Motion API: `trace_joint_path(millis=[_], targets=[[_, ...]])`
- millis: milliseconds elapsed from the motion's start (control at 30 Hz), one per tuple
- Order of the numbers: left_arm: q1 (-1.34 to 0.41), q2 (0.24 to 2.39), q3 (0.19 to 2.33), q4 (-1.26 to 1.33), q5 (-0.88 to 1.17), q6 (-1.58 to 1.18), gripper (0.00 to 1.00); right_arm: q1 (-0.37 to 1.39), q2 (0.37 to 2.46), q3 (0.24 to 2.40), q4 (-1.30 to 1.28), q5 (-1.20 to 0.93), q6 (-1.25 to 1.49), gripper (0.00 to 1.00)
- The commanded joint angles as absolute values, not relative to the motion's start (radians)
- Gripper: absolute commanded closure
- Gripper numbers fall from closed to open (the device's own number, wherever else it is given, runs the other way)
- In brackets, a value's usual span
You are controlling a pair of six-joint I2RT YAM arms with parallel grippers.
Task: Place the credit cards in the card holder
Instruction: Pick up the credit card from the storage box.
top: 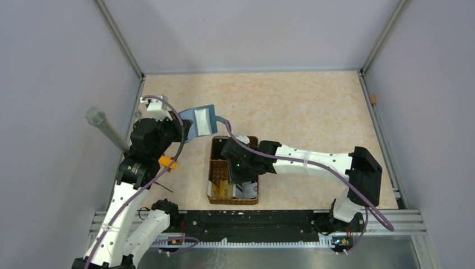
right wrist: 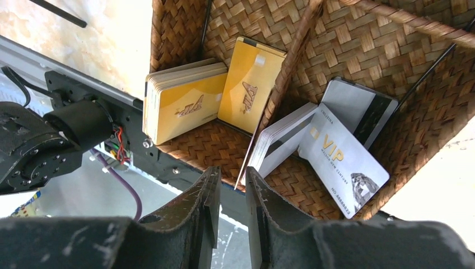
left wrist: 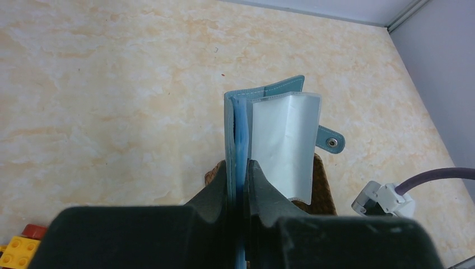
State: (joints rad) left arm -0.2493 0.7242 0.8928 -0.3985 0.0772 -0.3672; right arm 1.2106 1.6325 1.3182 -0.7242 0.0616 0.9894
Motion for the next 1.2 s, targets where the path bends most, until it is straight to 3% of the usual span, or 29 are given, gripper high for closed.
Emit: trace_joint_path(millis=[0, 1167], targets=[[-0.247, 0.706, 0.89, -0.365, 0.077, -0.359, 1.0, 1.242, 1.661, 1.388, -0.759, 0.103, 1.027, 0.76], [-0.256, 0.704, 0.888, -0.364, 0.08, -0.354, 1.0, 1.273, 1.759, 1.466, -0.82, 0.094, 1.0, 0.85]])
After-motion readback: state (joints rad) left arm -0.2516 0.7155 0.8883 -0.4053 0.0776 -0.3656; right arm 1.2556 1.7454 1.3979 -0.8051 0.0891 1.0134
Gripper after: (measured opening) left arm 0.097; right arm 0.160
